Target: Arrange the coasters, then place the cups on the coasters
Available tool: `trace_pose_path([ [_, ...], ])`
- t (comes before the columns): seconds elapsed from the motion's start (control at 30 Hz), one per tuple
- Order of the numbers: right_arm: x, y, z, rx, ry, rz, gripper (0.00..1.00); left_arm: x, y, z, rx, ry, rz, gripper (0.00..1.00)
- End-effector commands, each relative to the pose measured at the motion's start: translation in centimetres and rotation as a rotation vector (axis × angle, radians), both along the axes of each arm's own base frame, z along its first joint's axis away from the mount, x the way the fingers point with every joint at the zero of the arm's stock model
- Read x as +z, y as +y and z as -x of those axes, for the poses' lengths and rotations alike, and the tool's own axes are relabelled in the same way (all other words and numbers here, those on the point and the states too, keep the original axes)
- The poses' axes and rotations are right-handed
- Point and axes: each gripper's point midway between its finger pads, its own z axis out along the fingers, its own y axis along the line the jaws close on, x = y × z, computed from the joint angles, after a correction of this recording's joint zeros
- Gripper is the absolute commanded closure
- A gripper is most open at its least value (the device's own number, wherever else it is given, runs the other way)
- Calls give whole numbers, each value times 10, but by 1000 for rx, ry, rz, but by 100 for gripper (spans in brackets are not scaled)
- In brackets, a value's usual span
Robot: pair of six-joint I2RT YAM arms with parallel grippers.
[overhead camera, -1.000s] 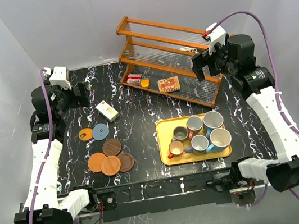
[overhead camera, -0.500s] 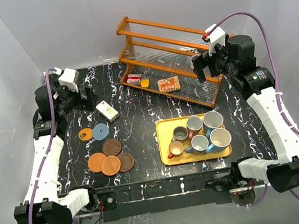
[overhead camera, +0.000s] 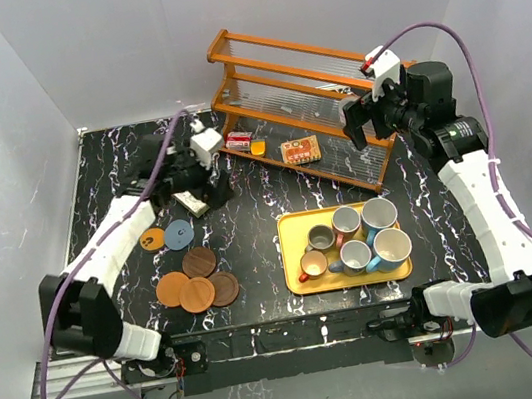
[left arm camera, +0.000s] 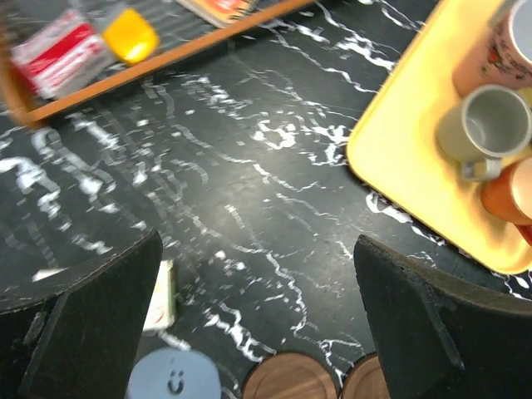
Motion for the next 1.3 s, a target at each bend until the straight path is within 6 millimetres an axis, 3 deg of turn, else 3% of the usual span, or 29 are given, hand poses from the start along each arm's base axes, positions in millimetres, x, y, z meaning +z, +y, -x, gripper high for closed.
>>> trace_pose_path([
  [0.0, 5, 2, 2, 46, -16, -27, 2, -17, -50, 21, -223, 25, -40, 1],
  [0.23, -5, 2, 9, 73, 0, -12, 2, -82, -115, 42, -366, 96, -132, 2],
  [0.37, -11, 5, 12, 101, 15, 3, 2, -115, -137, 40, -373, 80, -205, 2],
  [0.5, -14, 4, 14, 108, 21, 16, 2, -132, -147, 30, -350, 55, -251, 3],
  [0.87, -31, 1, 19, 105, 46, 33, 2, -164, -136, -5, -201, -3, -346, 7],
  [1.27, -40, 13, 0, 155, 88, 4, 2, -168, -82, -37, -15, 20, -348, 15],
])
